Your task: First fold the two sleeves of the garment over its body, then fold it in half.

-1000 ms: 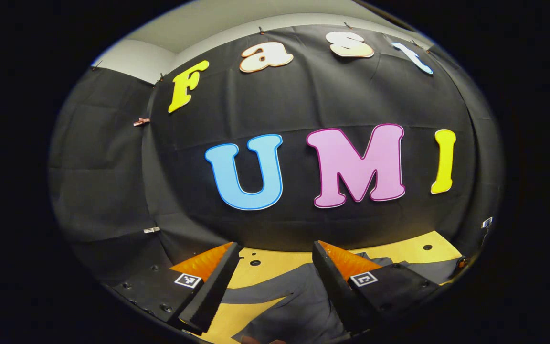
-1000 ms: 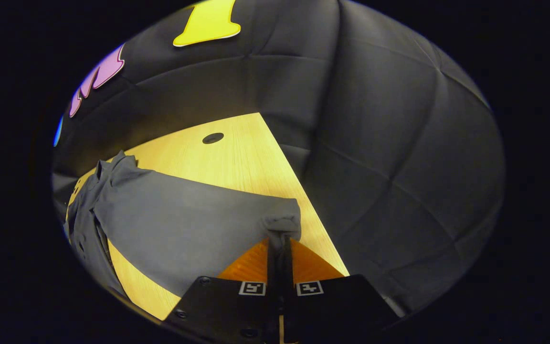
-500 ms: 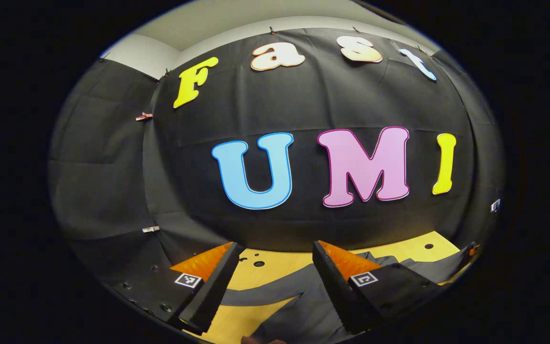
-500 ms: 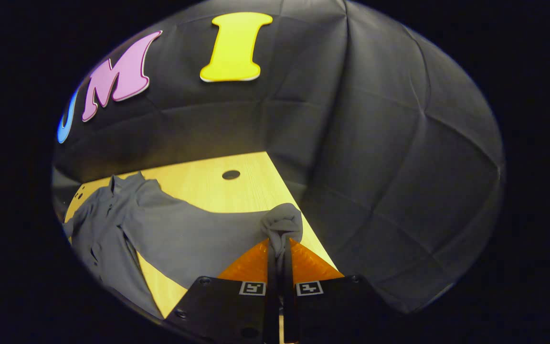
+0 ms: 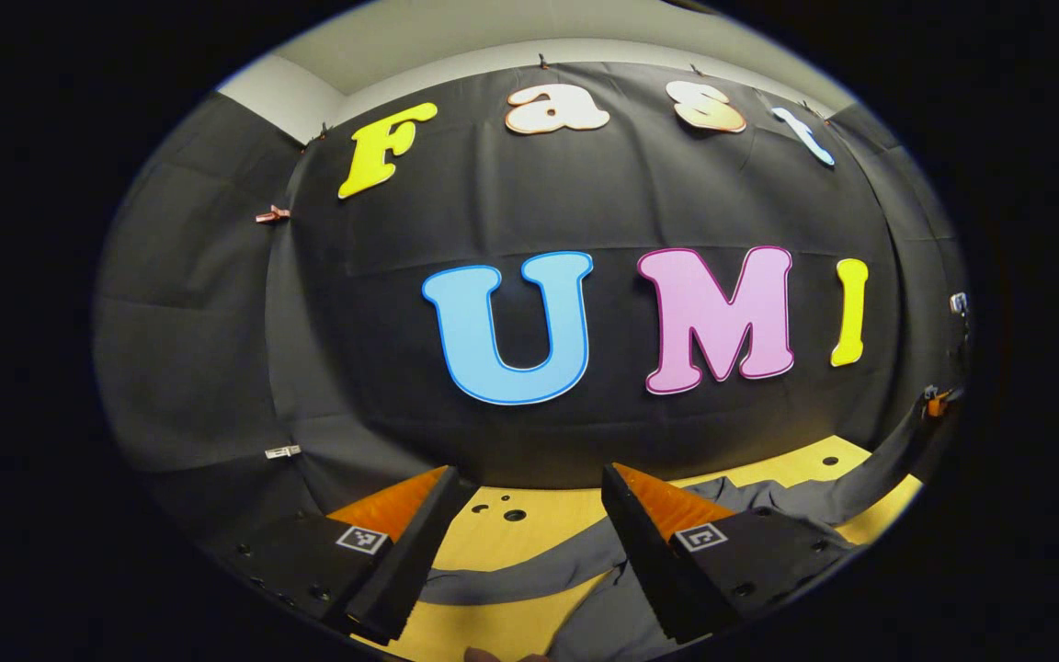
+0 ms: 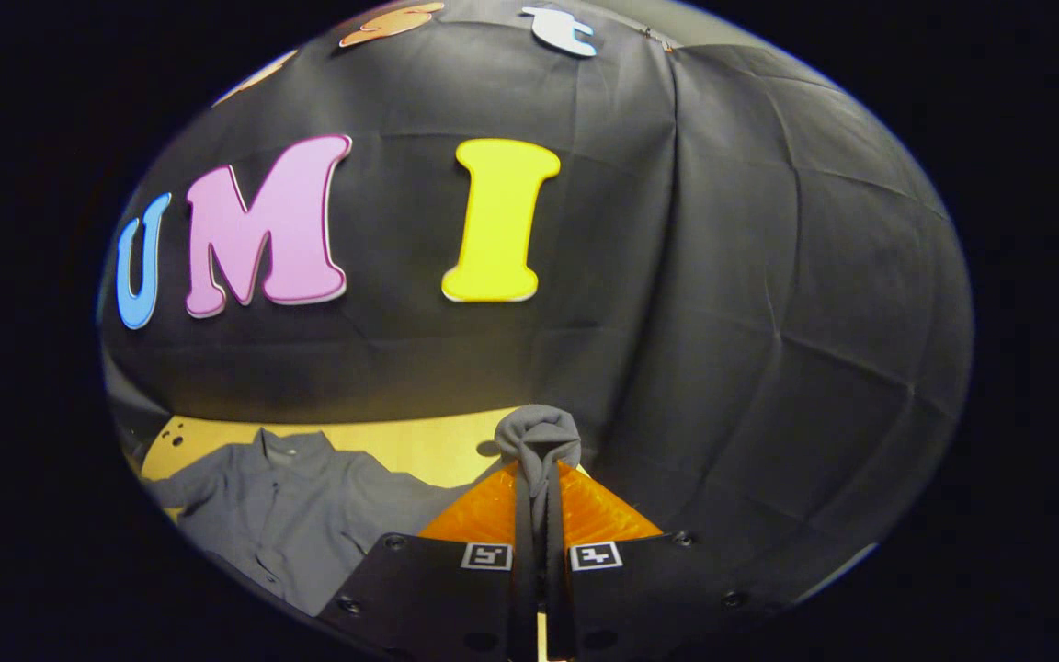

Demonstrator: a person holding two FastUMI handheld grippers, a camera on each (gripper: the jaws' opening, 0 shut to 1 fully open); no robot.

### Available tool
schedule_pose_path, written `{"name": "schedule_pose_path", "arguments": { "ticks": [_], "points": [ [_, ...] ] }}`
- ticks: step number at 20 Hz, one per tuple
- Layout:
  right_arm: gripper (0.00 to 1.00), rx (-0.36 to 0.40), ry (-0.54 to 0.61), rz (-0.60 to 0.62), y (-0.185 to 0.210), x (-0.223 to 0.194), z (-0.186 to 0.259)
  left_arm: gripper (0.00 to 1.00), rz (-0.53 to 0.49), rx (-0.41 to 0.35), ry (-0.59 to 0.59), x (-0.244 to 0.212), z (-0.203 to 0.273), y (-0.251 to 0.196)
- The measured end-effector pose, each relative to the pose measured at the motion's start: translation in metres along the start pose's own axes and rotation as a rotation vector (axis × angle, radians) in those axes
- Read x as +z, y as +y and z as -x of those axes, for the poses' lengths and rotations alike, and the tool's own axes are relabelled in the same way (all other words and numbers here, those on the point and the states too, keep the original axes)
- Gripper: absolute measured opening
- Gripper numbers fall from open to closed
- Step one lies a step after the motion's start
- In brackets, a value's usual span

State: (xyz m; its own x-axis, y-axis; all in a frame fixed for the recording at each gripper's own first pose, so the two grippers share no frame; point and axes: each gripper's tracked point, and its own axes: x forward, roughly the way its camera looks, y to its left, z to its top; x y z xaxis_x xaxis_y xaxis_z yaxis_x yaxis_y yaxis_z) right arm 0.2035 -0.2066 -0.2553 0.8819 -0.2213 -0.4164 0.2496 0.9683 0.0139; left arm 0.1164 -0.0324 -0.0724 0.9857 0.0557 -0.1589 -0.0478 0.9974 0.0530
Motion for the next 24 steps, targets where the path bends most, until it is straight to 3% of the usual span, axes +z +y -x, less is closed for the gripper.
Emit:
{"name": "schedule_pose_path", "arguments": {
  "ticks": [6,11,18,24],
  "points": [
    [0.08,0.049,-0.091,0.007,0.077,0.051,0.032,0.98,0.049,-0.009,0.011,-0.026,-0.012,0.054],
    [0.08,0.113,-0.125,0.002,0.158,0.061,0.051,0.97,0.047,0.003,0.032,-0.051,-0.02,0.1],
    [0.08,0.234,-0.097,0.03,0.275,0.036,0.057,0.97,0.057,0.004,0.05,-0.076,-0.029,0.144],
    [0.08,0.329,0.014,0.061,0.367,-0.023,0.055,0.97,0.048,-0.013,0.081,-0.098,-0.04,0.17]
  ]
}}
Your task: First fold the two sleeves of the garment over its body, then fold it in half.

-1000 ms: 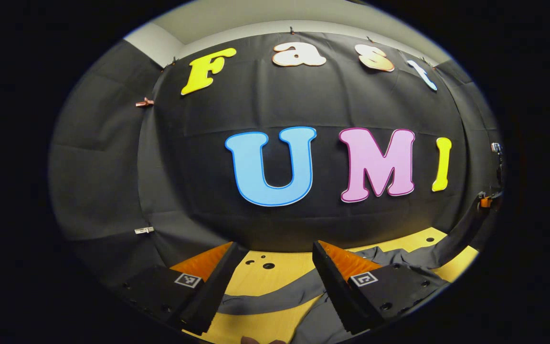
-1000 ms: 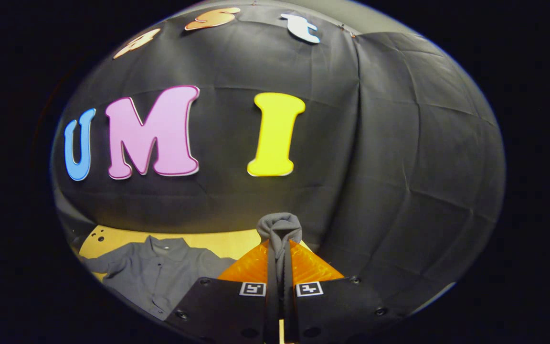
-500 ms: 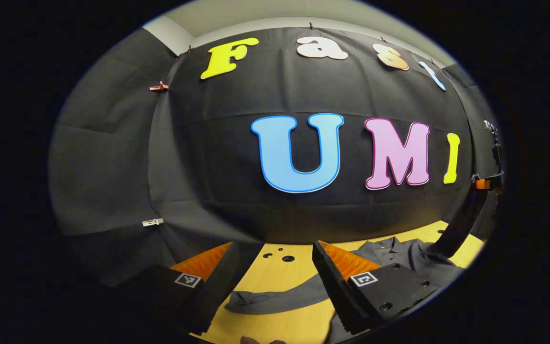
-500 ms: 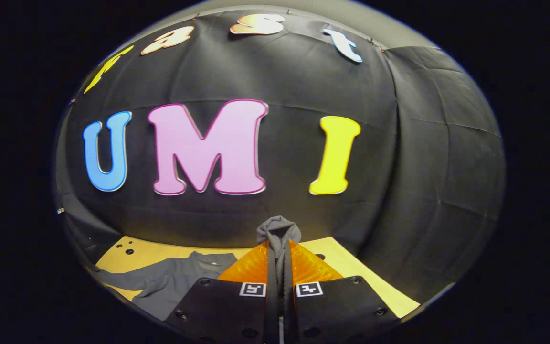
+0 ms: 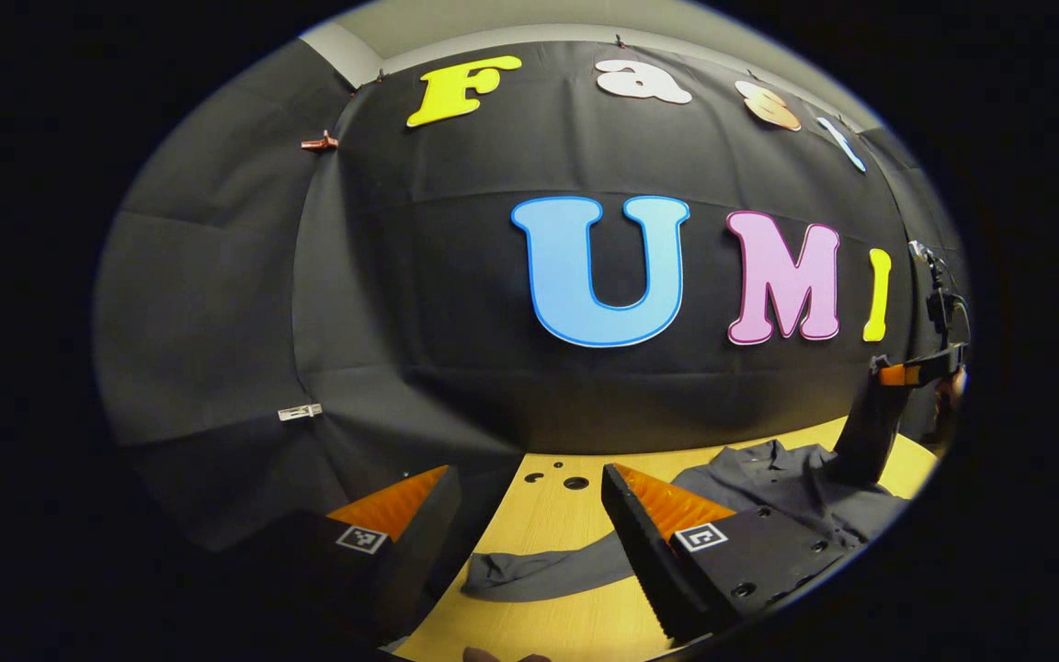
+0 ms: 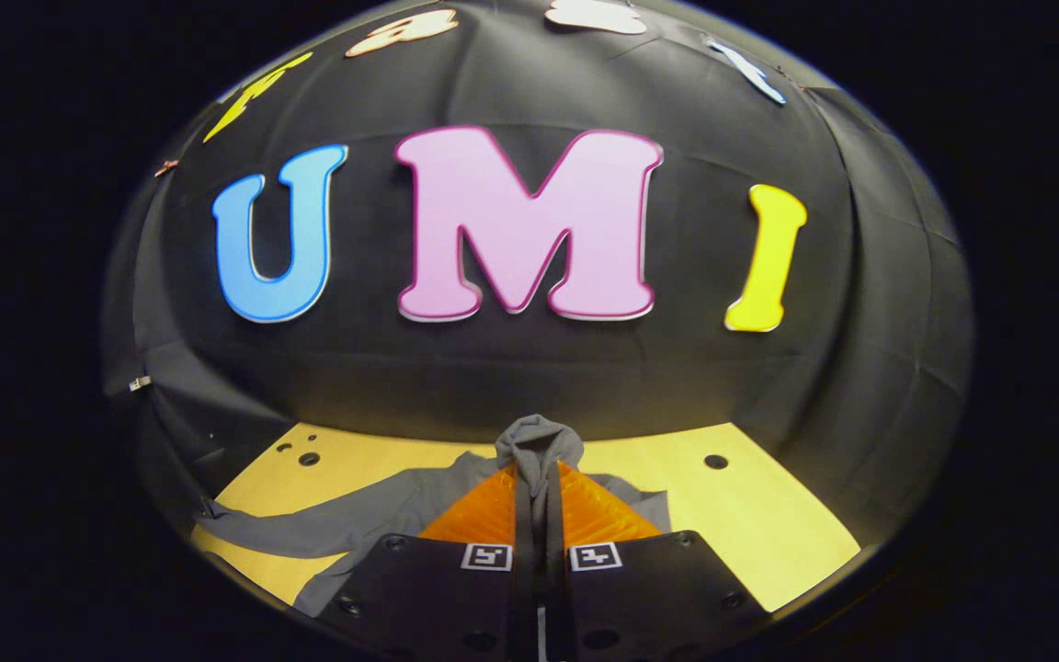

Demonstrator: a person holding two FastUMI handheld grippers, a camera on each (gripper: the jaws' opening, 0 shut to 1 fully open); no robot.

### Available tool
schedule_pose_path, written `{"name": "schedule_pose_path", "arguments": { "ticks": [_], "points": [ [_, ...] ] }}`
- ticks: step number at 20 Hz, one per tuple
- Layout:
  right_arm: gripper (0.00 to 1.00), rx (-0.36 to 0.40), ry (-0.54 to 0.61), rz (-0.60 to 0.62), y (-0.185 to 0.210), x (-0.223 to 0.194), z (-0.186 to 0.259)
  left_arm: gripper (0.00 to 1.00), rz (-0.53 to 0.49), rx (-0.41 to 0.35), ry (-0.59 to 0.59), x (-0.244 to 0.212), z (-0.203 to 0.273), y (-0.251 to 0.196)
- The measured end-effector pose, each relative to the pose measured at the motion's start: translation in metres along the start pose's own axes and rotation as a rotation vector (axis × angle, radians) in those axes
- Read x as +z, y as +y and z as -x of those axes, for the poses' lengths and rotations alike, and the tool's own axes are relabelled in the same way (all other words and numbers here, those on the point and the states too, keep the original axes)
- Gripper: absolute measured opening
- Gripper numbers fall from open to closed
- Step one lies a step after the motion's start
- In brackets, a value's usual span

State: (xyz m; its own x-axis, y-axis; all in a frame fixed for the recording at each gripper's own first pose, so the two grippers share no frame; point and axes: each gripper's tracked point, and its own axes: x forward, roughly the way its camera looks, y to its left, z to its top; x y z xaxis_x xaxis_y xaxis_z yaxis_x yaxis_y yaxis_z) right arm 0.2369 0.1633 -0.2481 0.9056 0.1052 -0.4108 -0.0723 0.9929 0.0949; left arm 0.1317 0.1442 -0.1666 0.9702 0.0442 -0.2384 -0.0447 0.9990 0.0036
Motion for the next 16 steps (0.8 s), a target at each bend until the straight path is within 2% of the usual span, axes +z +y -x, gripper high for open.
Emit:
{"name": "schedule_pose_path", "arguments": {
  "ticks": [6,9,16],
  "points": [
    [0.08,0.029,0.117,0.004,0.056,-0.067,-0.038,0.97,-0.013,-0.017,0.036,-0.029,-0.01,0.007],
    [0.08,0.033,0.188,0.013,0.072,-0.102,-0.05,0.98,-0.028,-0.02,0.044,-0.041,-0.015,0.011],
    [0.17,0.09,0.352,0.018,0.113,-0.173,-0.078,0.99,-0.034,-0.019,0.085,-0.073,-0.02,0.022]
  ]
}}
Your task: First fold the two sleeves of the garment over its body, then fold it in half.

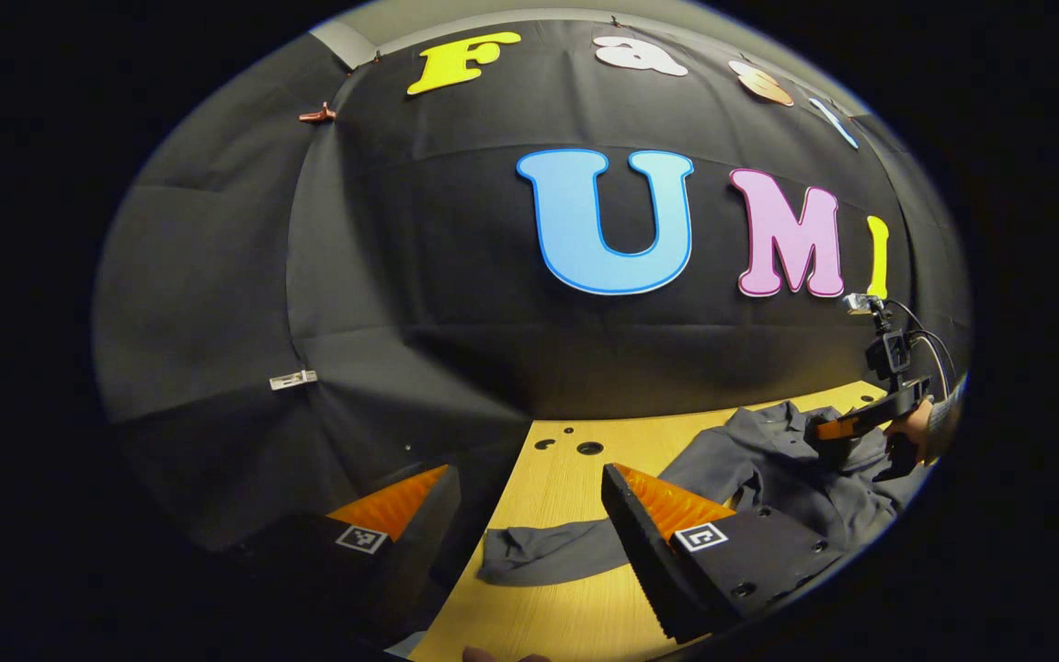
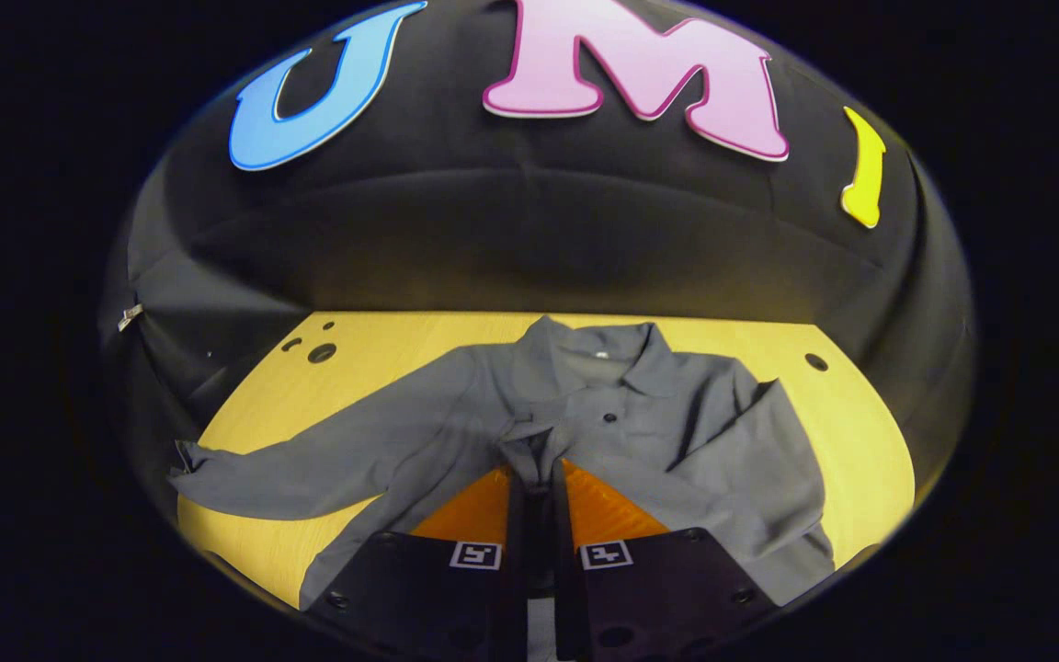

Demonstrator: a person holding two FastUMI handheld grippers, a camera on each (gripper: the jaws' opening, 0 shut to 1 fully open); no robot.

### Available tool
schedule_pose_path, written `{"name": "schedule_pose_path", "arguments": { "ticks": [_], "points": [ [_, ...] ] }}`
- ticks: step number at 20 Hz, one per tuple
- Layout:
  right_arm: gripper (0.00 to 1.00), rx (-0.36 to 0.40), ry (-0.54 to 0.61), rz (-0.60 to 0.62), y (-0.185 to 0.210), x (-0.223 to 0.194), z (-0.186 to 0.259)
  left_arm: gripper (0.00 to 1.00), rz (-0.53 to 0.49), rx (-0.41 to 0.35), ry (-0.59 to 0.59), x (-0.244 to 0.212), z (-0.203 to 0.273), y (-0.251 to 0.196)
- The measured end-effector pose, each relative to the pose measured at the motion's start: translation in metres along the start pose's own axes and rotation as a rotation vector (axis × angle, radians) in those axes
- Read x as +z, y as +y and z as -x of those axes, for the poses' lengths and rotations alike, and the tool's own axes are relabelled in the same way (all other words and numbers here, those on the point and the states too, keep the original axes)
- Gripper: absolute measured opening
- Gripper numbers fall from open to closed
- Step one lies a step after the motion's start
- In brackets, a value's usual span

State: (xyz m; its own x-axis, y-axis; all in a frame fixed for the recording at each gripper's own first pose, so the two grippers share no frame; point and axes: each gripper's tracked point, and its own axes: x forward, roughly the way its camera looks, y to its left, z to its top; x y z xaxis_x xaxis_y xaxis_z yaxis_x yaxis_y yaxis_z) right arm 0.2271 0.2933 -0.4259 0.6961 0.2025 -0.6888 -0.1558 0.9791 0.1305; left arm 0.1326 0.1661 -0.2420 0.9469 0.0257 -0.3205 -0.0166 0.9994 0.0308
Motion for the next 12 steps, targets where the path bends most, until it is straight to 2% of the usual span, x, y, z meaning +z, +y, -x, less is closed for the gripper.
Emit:
{"name": "schedule_pose_path", "arguments": {
  "ticks": [1,4,5,7,8,9,10,12],
  "points": [
    [0.19,0.017,0.029,-0.007,0.007,-0.01,-0.003,0.98,-0.005,-0.005,0.013,-0.007,-0.002,0.001],
    [0.47,0.087,0.08,-0.018,0.027,-0.023,-0.007,0.97,-0.012,-0.027,0.058,-0.028,-0.012,0.003],
    [0.41,0.116,0.09,-0.029,0.034,-0.026,-0.005,0.98,-0.013,-0.031,0.072,-0.036,-0.015,0.003],
    [0.49,0.18,0.09,-0.055,0.051,-0.024,0.001,0.98,-0.012,-0.044,0.099,-0.052,-0.022,0.005],
    [0.76,0.216,0.084,-0.07,0.059,-0.02,0.005,0.98,-0.009,-0.053,0.115,-0.06,-0.025,0.005],
    [0.67,0.26,0.076,-0.092,0.068,-0.016,0.012,0.98,-0.008,-0.058,0.135,-0.072,-0.029,0.006],
    [0.76,0.303,0.064,-0.113,0.076,-0.009,0.02,0.97,-0.007,-0.057,0.158,-0.084,-0.033,0.006],
    [0.85,0.341,0.044,-0.124,0.078,0.003,0.041,0.98,-0.015,-0.056,0.21,-0.111,-0.041,0.009]
  ]
}}
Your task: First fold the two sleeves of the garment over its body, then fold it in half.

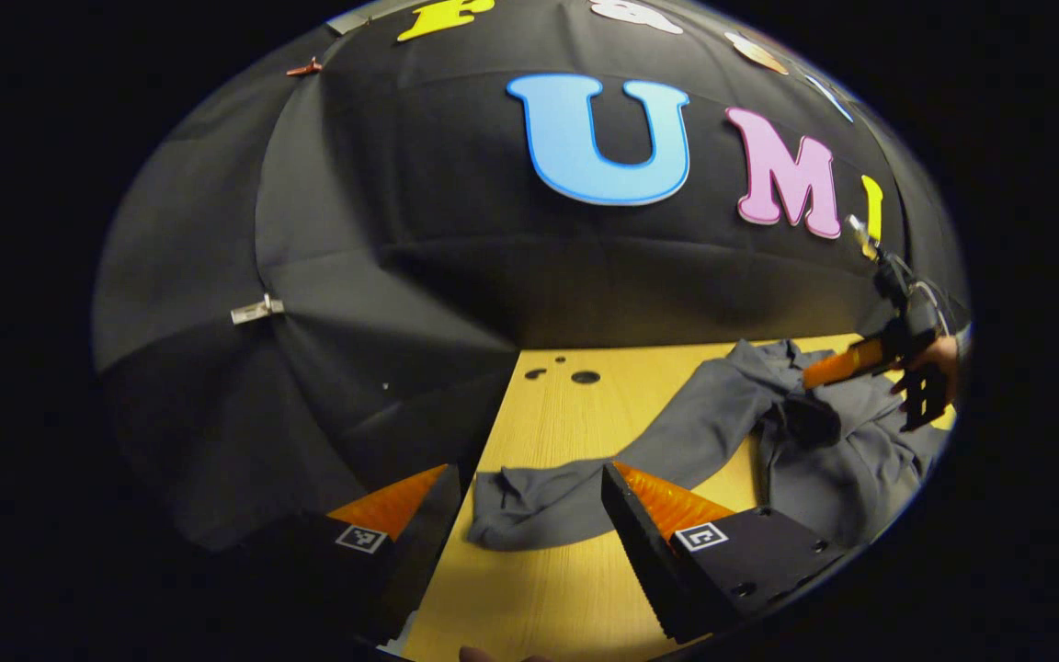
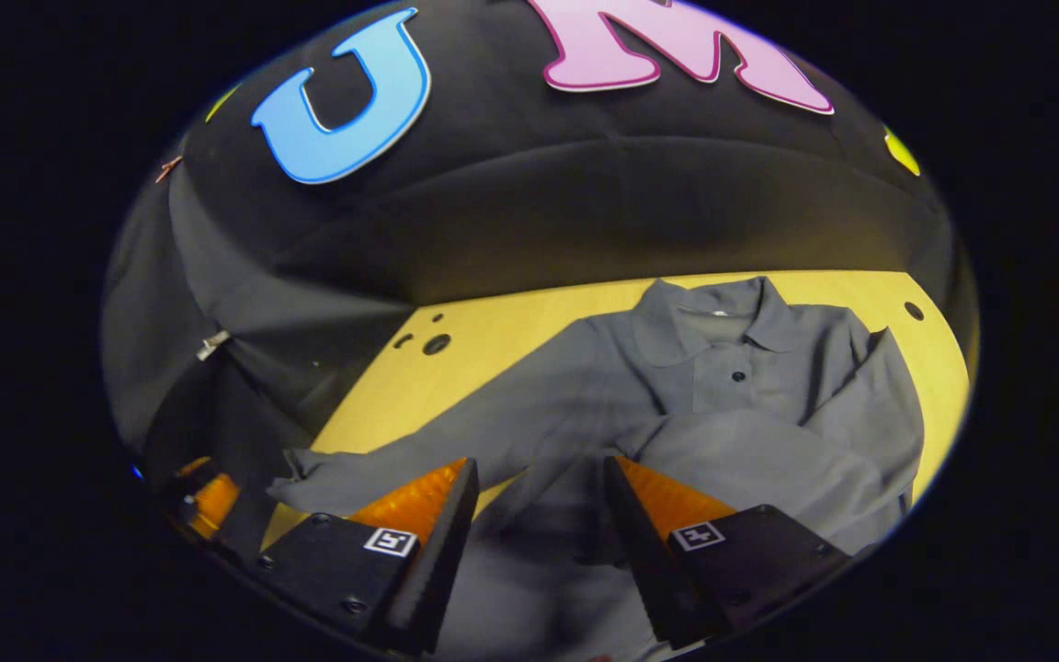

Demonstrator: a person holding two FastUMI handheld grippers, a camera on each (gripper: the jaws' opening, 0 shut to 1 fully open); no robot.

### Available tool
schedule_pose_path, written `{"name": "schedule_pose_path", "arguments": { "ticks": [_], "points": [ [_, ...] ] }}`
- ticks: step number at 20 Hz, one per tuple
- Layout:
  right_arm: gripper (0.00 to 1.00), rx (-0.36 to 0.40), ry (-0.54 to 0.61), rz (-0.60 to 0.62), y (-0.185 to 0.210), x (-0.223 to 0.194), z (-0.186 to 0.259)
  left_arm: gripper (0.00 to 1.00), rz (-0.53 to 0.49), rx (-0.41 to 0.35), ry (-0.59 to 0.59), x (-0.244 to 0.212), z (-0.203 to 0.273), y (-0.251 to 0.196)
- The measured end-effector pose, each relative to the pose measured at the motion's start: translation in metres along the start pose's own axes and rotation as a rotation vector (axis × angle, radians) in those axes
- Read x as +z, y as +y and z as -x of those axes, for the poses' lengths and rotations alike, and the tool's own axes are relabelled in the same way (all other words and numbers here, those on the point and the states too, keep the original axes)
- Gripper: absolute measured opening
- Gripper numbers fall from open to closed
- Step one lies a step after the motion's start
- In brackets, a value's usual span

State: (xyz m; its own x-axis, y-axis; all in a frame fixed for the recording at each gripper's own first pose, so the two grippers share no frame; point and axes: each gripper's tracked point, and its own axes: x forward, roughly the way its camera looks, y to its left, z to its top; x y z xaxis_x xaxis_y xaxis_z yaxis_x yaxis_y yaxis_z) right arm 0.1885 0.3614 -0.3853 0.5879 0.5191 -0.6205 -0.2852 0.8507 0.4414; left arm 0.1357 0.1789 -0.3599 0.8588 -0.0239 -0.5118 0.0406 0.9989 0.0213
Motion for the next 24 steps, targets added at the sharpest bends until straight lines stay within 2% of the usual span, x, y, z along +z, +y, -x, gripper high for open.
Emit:
{"name": "schedule_pose_path", "arguments": {
  "ticks": [2,4,9,13,16,22,23,24],
  "points": [
    [0.91,0.001,-0.024,0.024,-0.003,0.01,0.024,0.98,-0.023,0.007,0.042,-0.021,-0.01,0.005],
    [0.91,-0.017,-0.042,0.044,-0.015,0.015,0.053,0.98,-0.065,0.001,0.073,-0.041,-0.016,0.011],
    [0.91,-0.098,-0.076,0.014,-0.054,0.014,0.11,0.98,-0.148,-0.084,0.168,-0.082,-0.04,0.005],
    [0.91,-0.145,-0.083,-0.014,-0.076,0.003,0.144,0.98,-0.227,-0.057,0.155,-0.073,-0.059,0.015],
    [0.91,-0.169,-0.093,-0.041,-0.086,-0.003,0.163,0.97,-0.327,-0.103,0.151,-0.07,-0.075,0.007],
    [0.9,-0.194,-0.109,-0.067,-0.097,-0.01,0.185,0.95,-0.346,-0.154,0.185,-0.078,-0.098,-0.004],
    [0.91,-0.196,-0.107,-0.07,-0.099,-0.012,0.187,0.89,-0.343,-0.176,0.195,-0.081,-0.101,-0.011],
    [0.91,-0.199,-0.105,-0.073,-0.101,-0.014,0.188,0.71,-0.342,-0.199,0.205,-0.084,-0.102,-0.018]
  ]
}}
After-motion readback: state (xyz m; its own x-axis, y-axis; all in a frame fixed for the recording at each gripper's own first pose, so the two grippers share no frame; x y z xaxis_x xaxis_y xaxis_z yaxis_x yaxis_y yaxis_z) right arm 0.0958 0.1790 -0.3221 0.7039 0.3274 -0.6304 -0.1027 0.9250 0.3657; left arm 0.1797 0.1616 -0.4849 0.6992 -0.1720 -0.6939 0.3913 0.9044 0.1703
